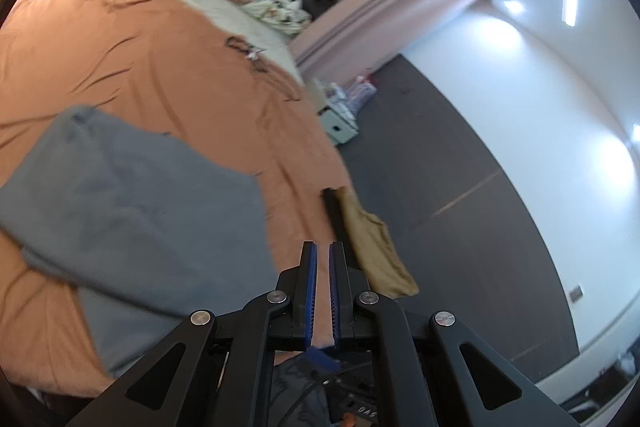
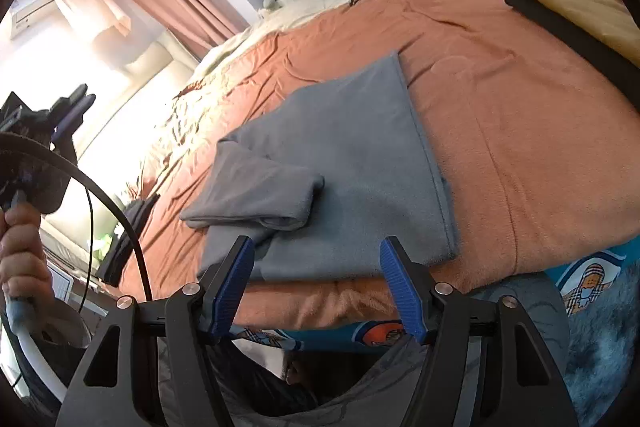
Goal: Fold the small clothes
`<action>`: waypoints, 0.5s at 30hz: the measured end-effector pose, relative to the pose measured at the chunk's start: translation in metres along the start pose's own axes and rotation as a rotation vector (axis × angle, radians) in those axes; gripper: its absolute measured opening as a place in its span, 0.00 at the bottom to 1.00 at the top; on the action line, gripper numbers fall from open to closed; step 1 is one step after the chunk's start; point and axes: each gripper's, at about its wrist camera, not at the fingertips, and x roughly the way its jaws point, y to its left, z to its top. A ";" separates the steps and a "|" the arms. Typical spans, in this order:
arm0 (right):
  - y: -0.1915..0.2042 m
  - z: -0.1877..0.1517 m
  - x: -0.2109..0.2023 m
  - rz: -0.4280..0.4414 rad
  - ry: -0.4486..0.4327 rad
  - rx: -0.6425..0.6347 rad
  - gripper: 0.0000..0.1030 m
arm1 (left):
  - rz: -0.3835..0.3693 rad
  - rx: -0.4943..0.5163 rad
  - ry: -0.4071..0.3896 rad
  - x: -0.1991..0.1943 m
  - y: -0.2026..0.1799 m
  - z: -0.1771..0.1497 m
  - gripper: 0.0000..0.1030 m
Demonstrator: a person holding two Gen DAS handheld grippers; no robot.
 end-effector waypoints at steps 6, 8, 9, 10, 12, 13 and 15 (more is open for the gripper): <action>0.014 0.017 0.023 -0.029 0.059 -0.094 0.62 | 0.089 -0.115 0.007 0.002 0.044 -0.017 0.43; 0.016 0.023 0.029 -0.029 0.072 -0.107 0.62 | 0.114 -0.159 0.003 0.001 0.063 -0.023 0.52; 0.017 0.025 0.033 -0.035 0.074 -0.116 0.62 | 0.119 -0.175 0.006 0.001 0.068 -0.024 0.52; 0.019 0.027 0.036 -0.049 0.080 -0.134 0.62 | 0.123 -0.196 0.012 0.003 0.075 -0.025 0.52; 0.024 0.029 0.043 -0.078 0.103 -0.170 0.62 | 0.133 -0.230 0.026 0.007 0.088 -0.029 0.52; 0.028 0.030 0.048 -0.087 0.120 -0.185 0.62 | 0.141 -0.238 0.032 0.009 0.092 -0.029 0.52; 0.033 0.033 0.053 -0.098 0.143 -0.219 0.62 | 0.162 -0.249 0.046 0.014 0.101 -0.034 0.52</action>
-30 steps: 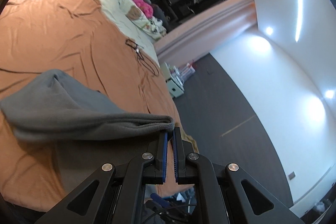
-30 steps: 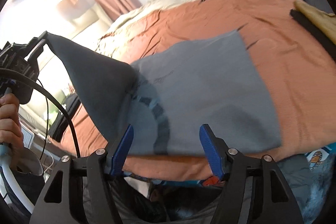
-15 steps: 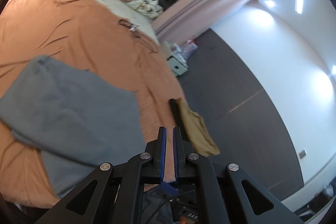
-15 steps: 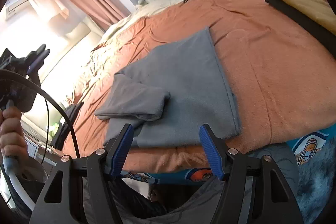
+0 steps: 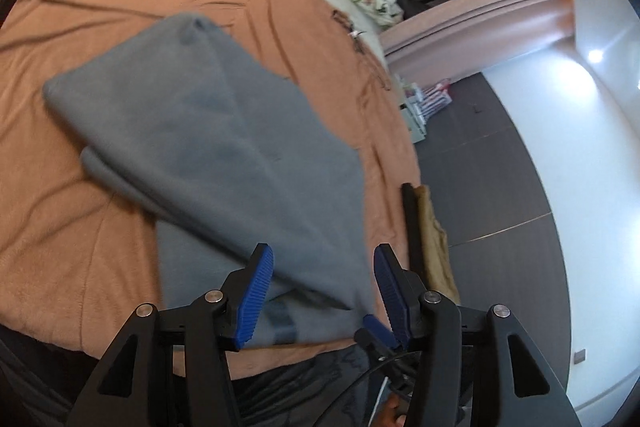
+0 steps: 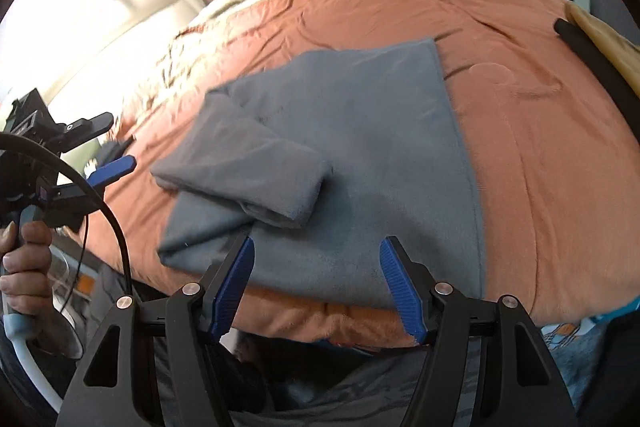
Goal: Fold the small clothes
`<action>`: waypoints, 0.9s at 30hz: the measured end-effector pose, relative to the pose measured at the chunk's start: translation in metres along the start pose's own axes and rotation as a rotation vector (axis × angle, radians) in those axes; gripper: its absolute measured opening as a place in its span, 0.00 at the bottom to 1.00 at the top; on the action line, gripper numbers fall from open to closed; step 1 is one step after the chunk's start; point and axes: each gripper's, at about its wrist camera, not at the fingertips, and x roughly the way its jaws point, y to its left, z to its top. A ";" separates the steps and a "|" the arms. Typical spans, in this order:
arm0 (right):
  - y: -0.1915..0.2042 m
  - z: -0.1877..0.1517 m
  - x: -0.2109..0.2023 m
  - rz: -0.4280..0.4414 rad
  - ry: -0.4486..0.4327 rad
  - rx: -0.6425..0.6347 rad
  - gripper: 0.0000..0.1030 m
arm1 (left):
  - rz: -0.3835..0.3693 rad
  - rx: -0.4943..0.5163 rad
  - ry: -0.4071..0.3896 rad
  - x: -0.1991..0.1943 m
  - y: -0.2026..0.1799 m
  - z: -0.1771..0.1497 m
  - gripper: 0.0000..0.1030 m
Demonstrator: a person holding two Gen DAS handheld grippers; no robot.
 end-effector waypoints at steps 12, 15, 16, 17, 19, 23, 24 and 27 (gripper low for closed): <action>0.052 0.025 0.031 -0.222 0.109 -0.335 0.62 | 0.136 -0.028 0.043 -0.002 0.041 -0.025 0.52; 0.066 0.027 0.042 -0.272 0.134 -0.413 0.62 | 0.149 -0.044 0.059 -0.002 0.048 -0.031 0.52; 0.071 0.028 0.047 -0.287 0.138 -0.436 0.62 | 0.152 -0.052 0.065 -0.002 0.051 -0.034 0.52; 0.076 0.029 0.049 -0.304 0.138 -0.462 0.62 | 0.154 -0.059 0.068 -0.002 0.053 -0.036 0.52; 0.088 0.031 0.056 -0.334 0.134 -0.515 0.62 | 0.154 -0.078 0.077 -0.002 0.058 -0.039 0.52; 0.108 0.031 0.064 -0.395 0.107 -0.628 0.62 | 0.149 -0.105 0.077 -0.009 0.067 -0.045 0.52; 0.109 0.030 0.065 -0.402 0.098 -0.644 0.62 | 0.146 -0.111 0.073 -0.011 0.069 -0.045 0.52; 0.119 0.034 0.066 -0.424 0.059 -0.681 0.62 | 0.139 -0.123 0.053 -0.020 0.073 -0.043 0.52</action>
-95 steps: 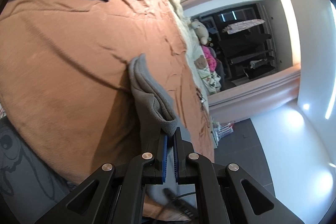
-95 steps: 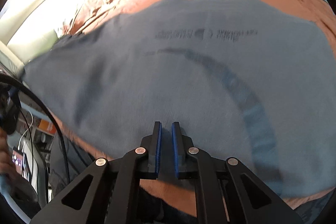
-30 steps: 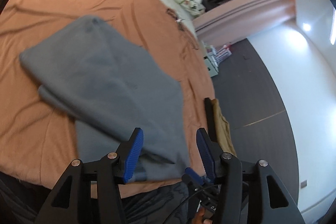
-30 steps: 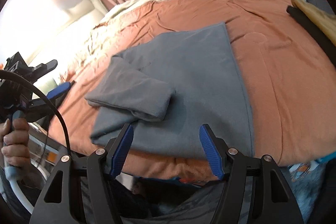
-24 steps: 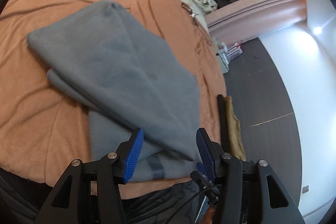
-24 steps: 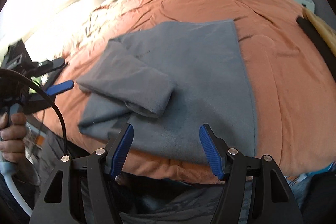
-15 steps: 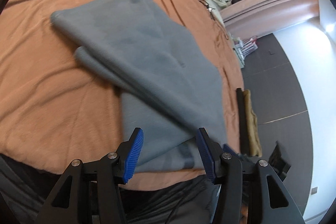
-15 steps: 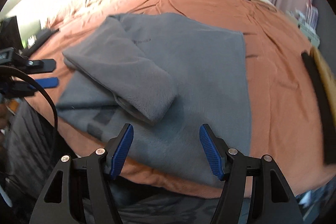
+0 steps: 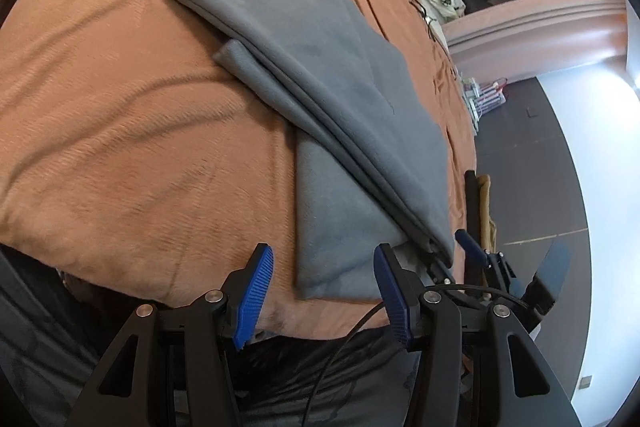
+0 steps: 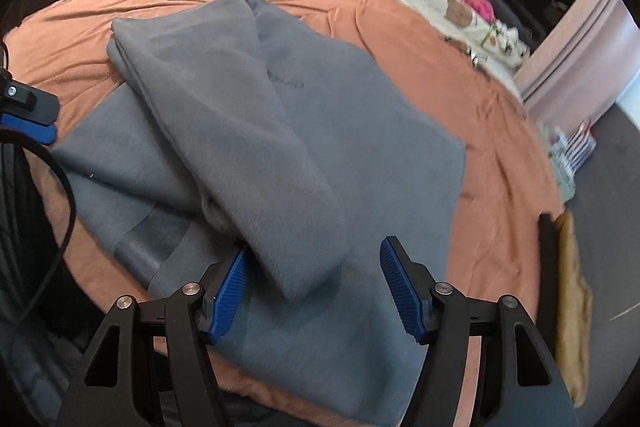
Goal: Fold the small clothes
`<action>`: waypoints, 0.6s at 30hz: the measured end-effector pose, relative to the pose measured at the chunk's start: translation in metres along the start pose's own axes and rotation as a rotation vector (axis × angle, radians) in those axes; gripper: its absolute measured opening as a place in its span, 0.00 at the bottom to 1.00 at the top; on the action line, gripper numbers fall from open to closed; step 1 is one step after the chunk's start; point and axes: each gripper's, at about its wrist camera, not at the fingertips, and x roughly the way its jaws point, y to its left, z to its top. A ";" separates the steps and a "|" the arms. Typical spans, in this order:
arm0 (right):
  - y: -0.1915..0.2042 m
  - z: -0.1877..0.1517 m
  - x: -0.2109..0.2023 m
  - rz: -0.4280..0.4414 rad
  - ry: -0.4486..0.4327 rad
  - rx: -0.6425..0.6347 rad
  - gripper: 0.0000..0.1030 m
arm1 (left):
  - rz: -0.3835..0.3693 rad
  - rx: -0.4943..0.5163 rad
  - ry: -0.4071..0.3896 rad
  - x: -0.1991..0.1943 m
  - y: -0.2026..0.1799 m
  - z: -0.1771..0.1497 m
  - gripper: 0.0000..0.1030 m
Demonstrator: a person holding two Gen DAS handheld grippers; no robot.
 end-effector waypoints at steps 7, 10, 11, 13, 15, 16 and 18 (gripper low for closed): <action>0.004 -0.003 -0.006 0.052 -0.052 -0.007 0.20 | -0.022 -0.014 -0.034 -0.017 0.007 0.004 0.52; 0.000 -0.006 -0.008 0.067 -0.055 -0.014 0.12 | -0.028 -0.014 -0.034 -0.020 0.008 0.004 0.52; -0.006 -0.006 -0.008 0.080 -0.056 -0.005 0.12 | -0.030 -0.012 -0.031 -0.019 0.007 0.003 0.52; -0.024 -0.006 -0.008 0.111 -0.061 0.023 0.12 | -0.034 -0.008 -0.027 -0.019 0.007 0.002 0.52; -0.043 -0.006 -0.009 0.142 -0.060 0.047 0.12 | -0.035 -0.004 -0.021 -0.016 0.006 0.002 0.52; -0.050 -0.007 -0.009 0.165 -0.057 0.062 0.12 | -0.036 0.000 -0.018 -0.015 0.005 0.002 0.52; -0.060 -0.010 -0.008 0.199 -0.051 0.088 0.12 | -0.037 0.013 -0.005 -0.013 0.002 0.001 0.52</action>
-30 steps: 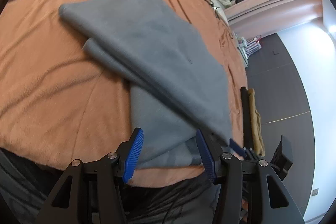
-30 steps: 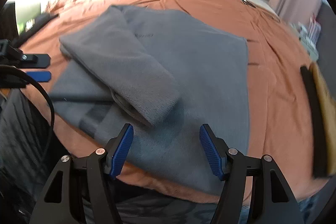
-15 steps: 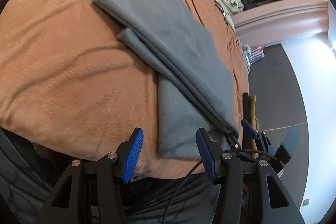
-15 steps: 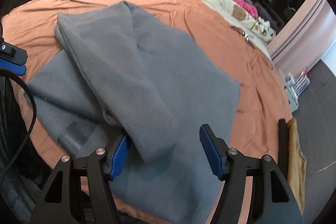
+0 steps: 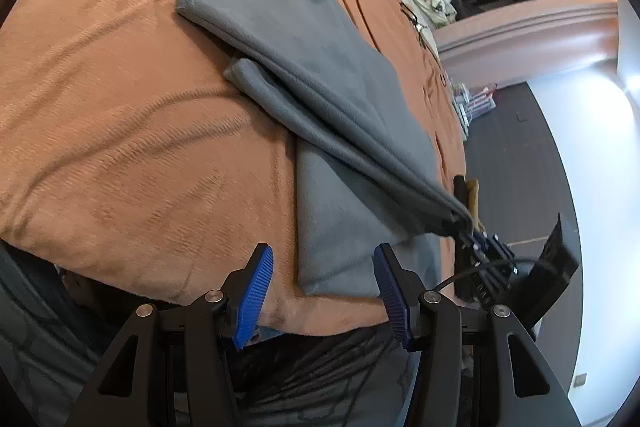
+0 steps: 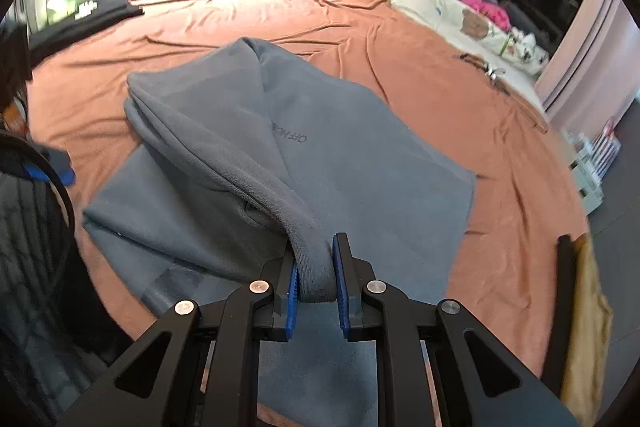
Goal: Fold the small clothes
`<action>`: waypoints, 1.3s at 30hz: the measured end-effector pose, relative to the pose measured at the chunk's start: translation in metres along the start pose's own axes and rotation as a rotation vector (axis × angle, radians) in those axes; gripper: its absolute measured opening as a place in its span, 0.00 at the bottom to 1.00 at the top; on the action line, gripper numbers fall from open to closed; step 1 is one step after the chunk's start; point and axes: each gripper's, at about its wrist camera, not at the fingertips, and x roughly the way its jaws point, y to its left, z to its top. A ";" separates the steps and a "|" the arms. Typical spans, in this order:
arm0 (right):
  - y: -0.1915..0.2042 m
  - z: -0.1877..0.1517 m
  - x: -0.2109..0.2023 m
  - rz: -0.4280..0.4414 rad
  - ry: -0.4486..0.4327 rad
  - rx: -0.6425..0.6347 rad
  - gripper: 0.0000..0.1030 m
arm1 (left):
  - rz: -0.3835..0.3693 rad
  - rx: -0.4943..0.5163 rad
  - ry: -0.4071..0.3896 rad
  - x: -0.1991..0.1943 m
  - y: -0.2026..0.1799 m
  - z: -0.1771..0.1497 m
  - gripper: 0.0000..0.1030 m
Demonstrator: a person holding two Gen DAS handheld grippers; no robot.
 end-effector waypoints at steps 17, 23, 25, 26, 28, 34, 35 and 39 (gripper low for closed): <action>-0.082 -0.016 -0.001 0.209 -0.029 0.216 0.12 | 0.048 0.010 0.077 0.039 -0.011 -0.007 0.52; -0.096 -0.023 0.007 0.256 -0.053 0.293 0.07 | 0.070 0.018 0.049 0.045 -0.010 -0.006 0.20; -0.101 -0.026 0.002 0.279 -0.071 0.338 0.06 | 0.069 0.013 0.044 0.044 -0.007 -0.008 0.13; -0.102 -0.027 0.000 0.285 -0.077 0.357 0.05 | 0.063 0.013 0.043 0.042 -0.006 -0.010 0.11; -0.104 -0.030 -0.005 0.294 -0.078 0.391 0.05 | 0.052 0.021 0.035 0.035 -0.004 -0.010 0.10; -0.108 -0.043 -0.029 0.329 -0.091 0.494 0.04 | 0.015 0.037 0.019 0.016 -0.005 -0.007 0.10; -0.109 -0.045 -0.031 0.333 -0.093 0.511 0.04 | 0.012 0.039 0.019 0.014 -0.005 -0.007 0.10; -0.103 -0.060 -0.043 0.336 -0.097 0.551 0.04 | 0.008 0.044 0.023 0.011 -0.003 -0.007 0.09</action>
